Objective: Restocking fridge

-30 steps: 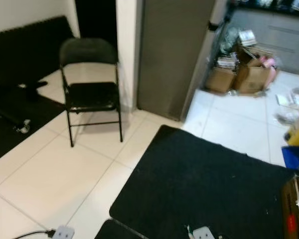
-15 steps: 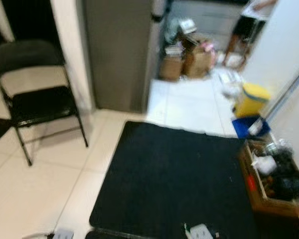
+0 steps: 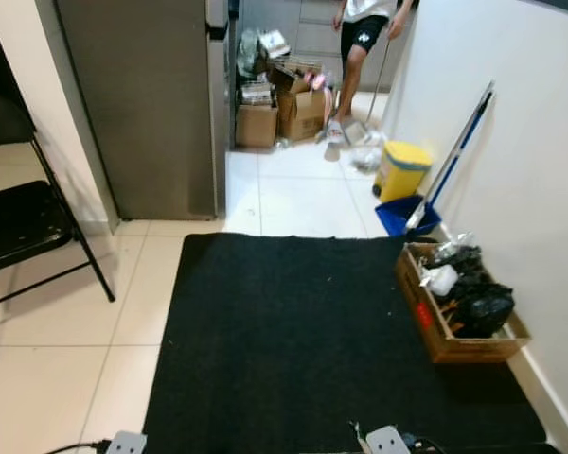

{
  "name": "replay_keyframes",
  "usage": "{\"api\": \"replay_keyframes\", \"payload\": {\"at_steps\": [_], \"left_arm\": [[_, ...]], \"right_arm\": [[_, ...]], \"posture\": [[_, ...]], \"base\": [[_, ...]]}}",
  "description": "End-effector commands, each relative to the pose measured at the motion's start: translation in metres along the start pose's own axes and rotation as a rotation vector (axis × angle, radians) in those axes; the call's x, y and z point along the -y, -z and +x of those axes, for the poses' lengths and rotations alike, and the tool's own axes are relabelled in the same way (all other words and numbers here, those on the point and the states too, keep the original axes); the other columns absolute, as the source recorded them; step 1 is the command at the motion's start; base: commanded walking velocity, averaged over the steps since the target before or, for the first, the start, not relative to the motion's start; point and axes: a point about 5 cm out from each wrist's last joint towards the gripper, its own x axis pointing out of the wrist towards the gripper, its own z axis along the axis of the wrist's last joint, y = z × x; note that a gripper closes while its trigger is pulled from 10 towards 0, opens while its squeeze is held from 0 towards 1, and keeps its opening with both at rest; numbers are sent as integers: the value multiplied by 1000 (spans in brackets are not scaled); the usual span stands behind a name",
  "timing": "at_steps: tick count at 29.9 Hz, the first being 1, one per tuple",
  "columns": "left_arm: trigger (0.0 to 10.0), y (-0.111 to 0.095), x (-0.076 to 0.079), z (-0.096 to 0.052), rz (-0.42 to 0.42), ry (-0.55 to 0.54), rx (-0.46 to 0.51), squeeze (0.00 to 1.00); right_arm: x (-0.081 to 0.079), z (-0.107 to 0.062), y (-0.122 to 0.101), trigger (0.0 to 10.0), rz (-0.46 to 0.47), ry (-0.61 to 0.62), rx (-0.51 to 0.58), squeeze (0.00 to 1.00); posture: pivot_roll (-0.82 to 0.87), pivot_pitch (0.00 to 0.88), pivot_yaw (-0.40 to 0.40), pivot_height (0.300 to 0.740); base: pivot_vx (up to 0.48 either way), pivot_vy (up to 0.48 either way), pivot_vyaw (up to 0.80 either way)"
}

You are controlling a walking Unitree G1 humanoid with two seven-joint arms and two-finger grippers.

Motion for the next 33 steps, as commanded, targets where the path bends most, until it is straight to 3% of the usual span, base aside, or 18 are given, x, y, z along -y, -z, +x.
{"api": "replay_keyframes", "payload": {"at_steps": [1, 2, 3, 33], "left_arm": [[10000, 2, 0, 0, 1, 1, -8, 0], [10000, 1, 0, 0, 0, 0, -7, 0], [10000, 1, 0, 0, 0, 0, -6, 0], [10000, 1, 0, 0, -14, 28, -8, 0]], "right_arm": [[4, 0, -6, 0, -8, 19, 23, 0], [4, 0, -6, 0, -11, 21, 22, 0], [4, 0, -5, 10000, -12, 21, 21, 0], [-1, 0, -5, 10000, -52, 7, 21, 0]], "posture": [[-33, 0, -38, 740], [-32, 0, -38, 740], [-32, 0, -36, 740], [-24, 0, -26, 740]], "base": [[0, 0, 0], [0, 0, 0], [0, 0, 0], [0, 0, 0]]}}
